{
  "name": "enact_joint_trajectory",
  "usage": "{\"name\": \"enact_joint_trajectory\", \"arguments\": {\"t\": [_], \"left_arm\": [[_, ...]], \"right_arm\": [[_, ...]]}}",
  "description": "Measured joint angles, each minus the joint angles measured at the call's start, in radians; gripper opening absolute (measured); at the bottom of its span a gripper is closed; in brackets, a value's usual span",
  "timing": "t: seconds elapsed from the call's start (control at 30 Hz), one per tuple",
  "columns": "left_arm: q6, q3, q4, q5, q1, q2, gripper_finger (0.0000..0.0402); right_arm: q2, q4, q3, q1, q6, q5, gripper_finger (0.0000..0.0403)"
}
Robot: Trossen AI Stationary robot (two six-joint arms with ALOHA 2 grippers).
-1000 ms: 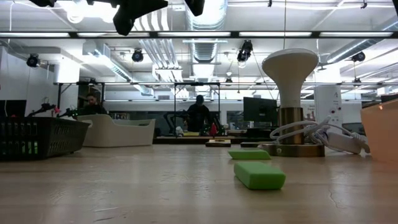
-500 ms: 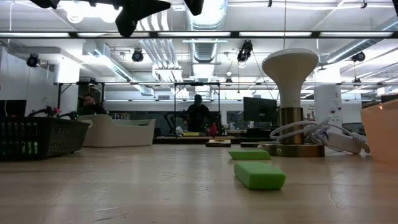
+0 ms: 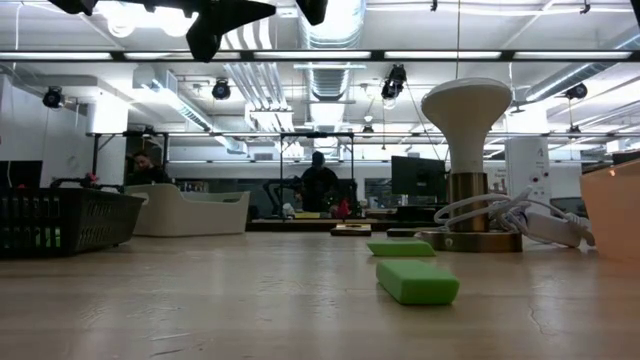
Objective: Pick & Place School Supplies
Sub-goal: Put the green eraser into the black bin
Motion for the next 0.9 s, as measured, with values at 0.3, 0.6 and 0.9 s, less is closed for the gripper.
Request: {"name": "enact_joint_trajectory", "arguments": {"t": [0.3,0.6,0.9], "left_arm": [[-0.001,0.0,0.0,0.004,0.0,0.0,0.0103],[-0.001,0.0,0.0,0.026,0.0,0.0,0.004],[-0.001,0.0,-0.001,0.027,0.0,0.0,0.0053]], "right_arm": [[0.001,0.0,0.0,0.0,0.0,0.003,0.0043],[0.001,-0.003,0.0,0.0,0.0,0.003,0.0043],[0.001,-0.003,0.0,0.0,0.035,0.003,0.0043]]}}
